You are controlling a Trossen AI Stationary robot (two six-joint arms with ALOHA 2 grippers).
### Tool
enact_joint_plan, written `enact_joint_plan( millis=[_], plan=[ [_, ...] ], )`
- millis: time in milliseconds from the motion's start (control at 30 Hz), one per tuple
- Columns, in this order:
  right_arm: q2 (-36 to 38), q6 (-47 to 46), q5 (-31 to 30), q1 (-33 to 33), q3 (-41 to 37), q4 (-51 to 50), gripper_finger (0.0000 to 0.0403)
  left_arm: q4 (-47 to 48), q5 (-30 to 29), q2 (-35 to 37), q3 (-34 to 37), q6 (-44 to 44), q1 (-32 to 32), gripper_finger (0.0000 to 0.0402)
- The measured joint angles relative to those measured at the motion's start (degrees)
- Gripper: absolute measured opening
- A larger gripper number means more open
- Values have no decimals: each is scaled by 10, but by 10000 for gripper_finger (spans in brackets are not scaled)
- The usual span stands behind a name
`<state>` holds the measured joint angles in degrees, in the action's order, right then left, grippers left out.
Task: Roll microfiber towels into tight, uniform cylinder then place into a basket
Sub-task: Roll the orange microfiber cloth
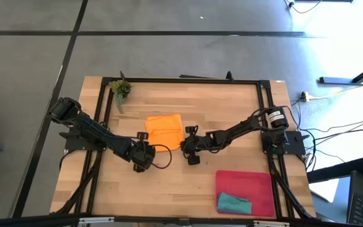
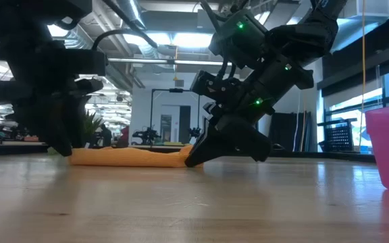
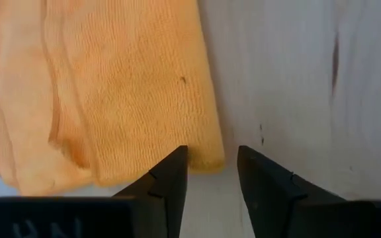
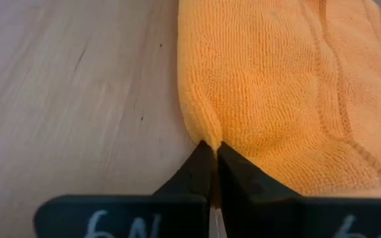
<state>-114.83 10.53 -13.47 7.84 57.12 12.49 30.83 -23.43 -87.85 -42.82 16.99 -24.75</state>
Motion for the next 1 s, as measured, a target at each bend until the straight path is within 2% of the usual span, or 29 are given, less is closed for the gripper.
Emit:
enact_joint_plan(
  millis=[133,367,733,833,1000],
  plan=[
    [0,-1,4,-2,0,0,8,-3,-23,0,-3,-9,0,125],
    [0,-12,7,-2,0,0,9,-10,-24,-4,-2,-2,0,125],
    [0,-13,9,-2,0,0,9,-64,-25,-3,50,53,2,122],
    [0,-13,10,-2,0,0,9,-67,-25,-2,55,54,2,99],
    [0,-13,11,-2,0,1,9,-65,-21,-2,57,56,2,16]
  ],
)
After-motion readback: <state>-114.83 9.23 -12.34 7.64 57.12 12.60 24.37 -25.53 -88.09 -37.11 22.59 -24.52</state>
